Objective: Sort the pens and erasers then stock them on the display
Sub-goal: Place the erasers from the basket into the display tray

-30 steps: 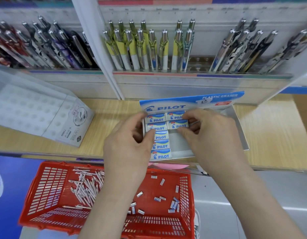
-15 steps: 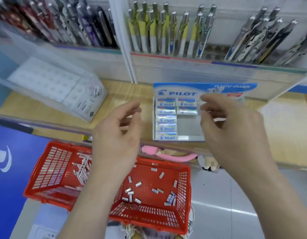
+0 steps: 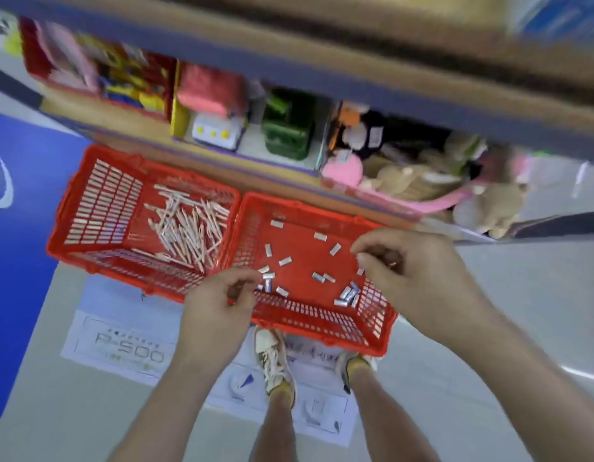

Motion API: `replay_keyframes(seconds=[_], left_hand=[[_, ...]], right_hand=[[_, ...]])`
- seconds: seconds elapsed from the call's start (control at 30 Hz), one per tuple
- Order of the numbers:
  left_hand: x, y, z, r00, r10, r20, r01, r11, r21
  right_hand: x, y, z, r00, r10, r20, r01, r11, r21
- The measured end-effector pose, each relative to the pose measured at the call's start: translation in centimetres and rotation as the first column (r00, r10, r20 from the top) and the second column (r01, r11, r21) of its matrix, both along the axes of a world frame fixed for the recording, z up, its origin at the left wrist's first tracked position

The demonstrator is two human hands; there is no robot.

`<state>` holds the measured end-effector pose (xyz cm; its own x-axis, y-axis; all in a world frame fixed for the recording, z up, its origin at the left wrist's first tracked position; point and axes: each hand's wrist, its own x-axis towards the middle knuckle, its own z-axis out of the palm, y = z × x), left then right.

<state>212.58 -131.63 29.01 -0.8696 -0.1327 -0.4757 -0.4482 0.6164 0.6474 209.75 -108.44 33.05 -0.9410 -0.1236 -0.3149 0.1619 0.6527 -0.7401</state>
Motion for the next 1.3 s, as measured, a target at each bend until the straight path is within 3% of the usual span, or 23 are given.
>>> replay_keyframes(seconds=[0.27,0.53,0.67,0.83,0.9,0.97,1.03,1.1,1.13,1.2,1.23,1.3], left_hand=[[1.7,-3.7,-22.6,0.955,-0.239,0.174,0.272,0.942,-0.199],[-2.4,-2.4,-43.3,0.877,-0.443,0.185,0.473,0.862,-0.183],[-4.1,-1.6,-48.8,0.835,-0.507,0.215,0.548,0.725,-0.418],[-4.7,-0.1,-51.8,0.847,-0.5,0.182,0.521,0.711,-0.472],[-4.5,0.6,-51.7,0.79,-0.588,0.172,0.594,0.666,-0.451],[-4.1,1.2,-51.1,0.769,-0.613,0.181,0.628,0.673,-0.39],[-3.9,1.9,-49.8,0.862,-0.477,0.172,0.507,0.809,-0.298],[-3.9,2.6,-47.1,0.959,-0.17,0.228,0.172,0.985,0.013],[-3.9,2.8,-44.9,0.949,-0.041,0.312,-0.034,0.972,0.231],[-3.7,2.7,-39.6,0.879,0.039,0.476,-0.313,0.799,0.513],[-3.4,2.4,-36.8,0.858,0.031,0.513,-0.371,0.729,0.575],[-2.8,1.9,-31.1,0.847,0.052,0.529,-0.427,0.66,0.618]], right_hand=[[5.1,-2.4,-26.8,0.948,-0.165,0.273,0.125,0.979,0.159],[5.7,-2.8,-47.7,0.918,-0.081,0.389,-0.056,0.943,0.329],[6.1,-3.5,-54.1,0.907,-0.005,0.422,-0.159,0.922,0.353],[6.7,-4.1,-56.5,0.977,0.04,0.21,-0.128,0.895,0.426],[6.4,-4.1,-56.5,0.978,-0.037,0.207,-0.034,0.943,0.331],[5.7,-4.5,-55.5,0.919,-0.254,0.302,0.206,0.962,0.181],[4.7,-5.4,-53.1,0.694,-0.468,0.546,0.569,0.822,-0.018],[3.9,-5.9,-49.9,0.455,-0.445,0.772,0.803,0.579,-0.14],[3.5,-6.0,-48.0,0.399,-0.376,0.836,0.852,0.489,-0.186],[2.8,-6.1,-43.8,0.38,-0.239,0.894,0.886,0.372,-0.277],[2.6,-6.1,-41.6,0.4,-0.2,0.895,0.877,0.369,-0.309],[2.1,-6.4,-37.0,0.46,-0.176,0.87,0.814,0.474,-0.335]])
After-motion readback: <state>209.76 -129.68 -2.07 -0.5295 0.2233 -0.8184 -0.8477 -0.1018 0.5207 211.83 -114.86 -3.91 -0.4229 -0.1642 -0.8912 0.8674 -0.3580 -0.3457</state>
